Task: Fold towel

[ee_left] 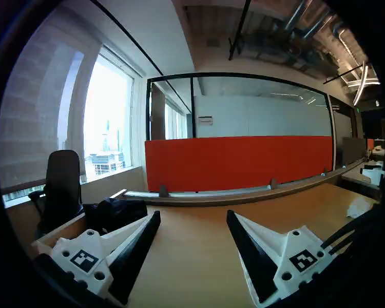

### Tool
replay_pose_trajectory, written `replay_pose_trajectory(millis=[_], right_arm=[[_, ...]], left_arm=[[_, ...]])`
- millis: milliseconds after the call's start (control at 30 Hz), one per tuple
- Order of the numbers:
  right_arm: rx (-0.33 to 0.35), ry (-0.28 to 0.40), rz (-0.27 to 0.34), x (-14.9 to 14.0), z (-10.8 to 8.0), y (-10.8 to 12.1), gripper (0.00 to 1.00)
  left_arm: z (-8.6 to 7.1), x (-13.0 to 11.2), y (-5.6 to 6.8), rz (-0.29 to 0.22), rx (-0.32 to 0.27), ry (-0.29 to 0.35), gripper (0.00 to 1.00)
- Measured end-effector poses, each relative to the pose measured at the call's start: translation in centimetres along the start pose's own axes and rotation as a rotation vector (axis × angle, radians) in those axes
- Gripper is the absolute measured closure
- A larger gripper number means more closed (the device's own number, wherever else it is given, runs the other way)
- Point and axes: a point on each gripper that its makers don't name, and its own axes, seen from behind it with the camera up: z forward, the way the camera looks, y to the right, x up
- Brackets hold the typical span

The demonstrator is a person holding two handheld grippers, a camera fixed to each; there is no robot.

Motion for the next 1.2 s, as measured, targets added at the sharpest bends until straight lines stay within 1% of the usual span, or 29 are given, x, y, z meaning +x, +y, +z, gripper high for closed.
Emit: replay_pose_trajectory(millis=[167, 267, 367, 500, 667, 767, 1067, 1200], right_arm=[[-0.001, -0.004, -0.006, 3.3, 0.2, -0.4, 0.00], [-0.002, -0.010, -0.017, 4.6, 0.3, -0.6, 0.00], [-0.003, -0.013, -0.032, 5.7, 0.4, -0.7, 0.00], [-0.010, -0.021, -0.036, 6.9, 0.6, -0.7, 0.00], [-0.010, -0.034, -0.037, 7.3, 0.7, -1.0, 0.00], [0.004, -0.047, -0.046, 7.4, 0.8, -1.4, 0.00], [0.073, -0.078, -0.089, 7.2, 0.9, -3.0, 0.00], [0.130, -0.099, -0.101, 6.7, 0.7, -4.2, 0.00]], left_arm=[[0.0, 2.1, -0.7, 0.002, 0.011, -0.016, 0.05], [0.1, 3.4, -1.2, 0.015, 0.020, -0.026, 0.04], [0.1, 4.5, -1.3, 0.029, 0.020, -0.031, 0.05], [0.3, 5.2, -1.0, 0.036, 0.012, -0.042, 0.05], [0.6, 5.9, -0.7, 0.026, -0.003, -0.051, 0.04], [0.7, 6.0, -0.4, 0.030, -0.019, -0.062, 0.05], [0.6, 5.9, 0.7, 0.073, -0.092, -0.103, 0.04], [0.5, 5.7, 1.5, 0.091, -0.135, -0.121, 0.04]])
